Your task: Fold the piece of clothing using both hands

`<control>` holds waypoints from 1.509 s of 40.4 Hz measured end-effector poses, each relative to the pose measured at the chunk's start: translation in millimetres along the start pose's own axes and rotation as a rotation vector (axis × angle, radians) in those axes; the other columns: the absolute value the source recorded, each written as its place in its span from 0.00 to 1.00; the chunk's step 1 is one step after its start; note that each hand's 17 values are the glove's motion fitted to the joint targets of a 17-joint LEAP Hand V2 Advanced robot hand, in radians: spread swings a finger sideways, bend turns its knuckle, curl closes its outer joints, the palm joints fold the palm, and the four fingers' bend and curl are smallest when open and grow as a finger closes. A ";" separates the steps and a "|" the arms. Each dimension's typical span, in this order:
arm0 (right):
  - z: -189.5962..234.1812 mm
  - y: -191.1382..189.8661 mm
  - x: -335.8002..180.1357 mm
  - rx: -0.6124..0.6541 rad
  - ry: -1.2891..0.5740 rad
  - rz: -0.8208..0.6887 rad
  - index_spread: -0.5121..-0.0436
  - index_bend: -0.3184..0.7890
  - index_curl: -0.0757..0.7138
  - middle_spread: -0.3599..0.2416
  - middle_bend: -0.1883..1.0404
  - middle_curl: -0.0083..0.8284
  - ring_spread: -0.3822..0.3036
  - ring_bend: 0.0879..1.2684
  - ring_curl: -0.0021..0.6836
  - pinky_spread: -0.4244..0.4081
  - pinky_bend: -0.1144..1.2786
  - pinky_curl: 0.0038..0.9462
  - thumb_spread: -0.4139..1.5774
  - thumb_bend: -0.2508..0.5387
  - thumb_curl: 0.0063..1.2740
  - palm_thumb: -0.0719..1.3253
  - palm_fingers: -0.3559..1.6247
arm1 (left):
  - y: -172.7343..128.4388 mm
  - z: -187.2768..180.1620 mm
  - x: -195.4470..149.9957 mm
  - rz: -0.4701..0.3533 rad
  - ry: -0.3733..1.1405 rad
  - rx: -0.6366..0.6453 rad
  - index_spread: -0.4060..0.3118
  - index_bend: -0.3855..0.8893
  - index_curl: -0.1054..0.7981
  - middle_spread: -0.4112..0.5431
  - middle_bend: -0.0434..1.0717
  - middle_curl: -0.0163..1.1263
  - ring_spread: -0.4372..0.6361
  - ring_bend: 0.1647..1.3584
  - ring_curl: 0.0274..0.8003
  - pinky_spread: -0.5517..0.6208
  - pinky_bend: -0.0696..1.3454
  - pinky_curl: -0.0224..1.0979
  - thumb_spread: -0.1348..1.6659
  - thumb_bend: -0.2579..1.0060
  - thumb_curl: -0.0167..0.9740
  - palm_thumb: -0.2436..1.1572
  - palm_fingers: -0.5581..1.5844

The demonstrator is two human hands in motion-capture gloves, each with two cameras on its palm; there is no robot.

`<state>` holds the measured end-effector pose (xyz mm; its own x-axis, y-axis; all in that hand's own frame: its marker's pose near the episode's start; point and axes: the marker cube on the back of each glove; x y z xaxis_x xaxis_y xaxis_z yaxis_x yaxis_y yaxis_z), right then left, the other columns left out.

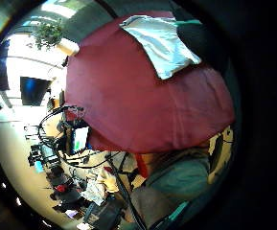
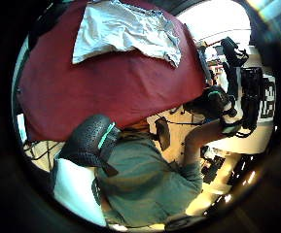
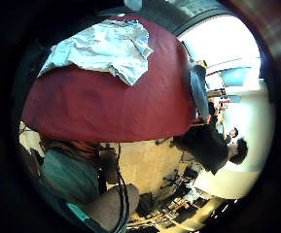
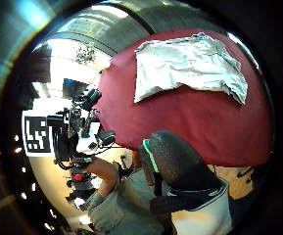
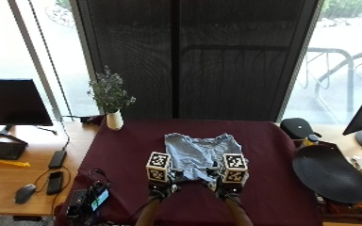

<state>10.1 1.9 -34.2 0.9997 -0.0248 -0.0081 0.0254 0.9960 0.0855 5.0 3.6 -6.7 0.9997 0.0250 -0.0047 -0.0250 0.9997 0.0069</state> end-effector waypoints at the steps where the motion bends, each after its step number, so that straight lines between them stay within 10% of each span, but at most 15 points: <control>1: 3.8 5.6 -1.5 -0.050 -0.022 0.002 0.30 0.43 0.41 0.62 0.30 0.27 0.80 0.13 0.27 0.88 0.48 0.31 0.78 0.37 0.18 0.31 0.26 | -0.1 -0.8 0.5 -0.001 0.000 0.004 0.47 0.39 0.31 0.38 0.31 0.31 0.44 0.40 0.38 0.73 0.33 0.23 0.61 0.19 0.28 0.46 0.46; 46: 138.4 -94.0 106.6 -0.258 -0.007 0.103 0.29 0.41 0.41 0.68 0.28 0.19 0.83 0.26 0.41 0.79 0.71 0.40 0.71 0.31 0.28 0.53 0.15 | -128.5 118.9 6.6 -0.086 -0.042 -0.218 0.48 0.39 0.36 0.40 0.27 0.38 0.46 0.42 0.42 0.70 0.37 0.32 0.62 0.18 0.34 0.49 0.44; 52: 148.4 -94.6 108.2 -0.239 -0.010 0.134 0.31 0.45 0.44 0.59 0.35 0.26 0.71 0.28 0.40 0.73 0.62 0.35 0.72 0.34 0.30 0.61 0.28 | -128.3 122.1 11.6 -0.074 -0.060 -0.142 0.43 0.51 0.43 0.39 0.23 0.37 0.45 0.37 0.40 0.68 0.34 0.31 0.64 0.18 0.34 0.48 0.49; 61: 145.1 -82.7 98.3 -0.137 0.070 0.098 0.36 0.63 0.57 0.36 0.37 0.33 0.47 0.31 0.45 0.64 0.44 0.29 0.78 0.38 0.31 0.68 0.51 | -153.6 109.1 16.3 0.009 -0.231 0.330 0.31 0.56 0.51 0.26 0.29 0.38 0.32 0.31 0.37 0.60 0.22 0.28 0.67 0.21 0.35 0.56 0.65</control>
<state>107.1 -95.3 102.5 0.9944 0.0741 -0.0760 -0.0778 0.9958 -0.0477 25.7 -150.2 101.2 0.9752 -0.0059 0.2212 -0.0684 0.9426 0.3268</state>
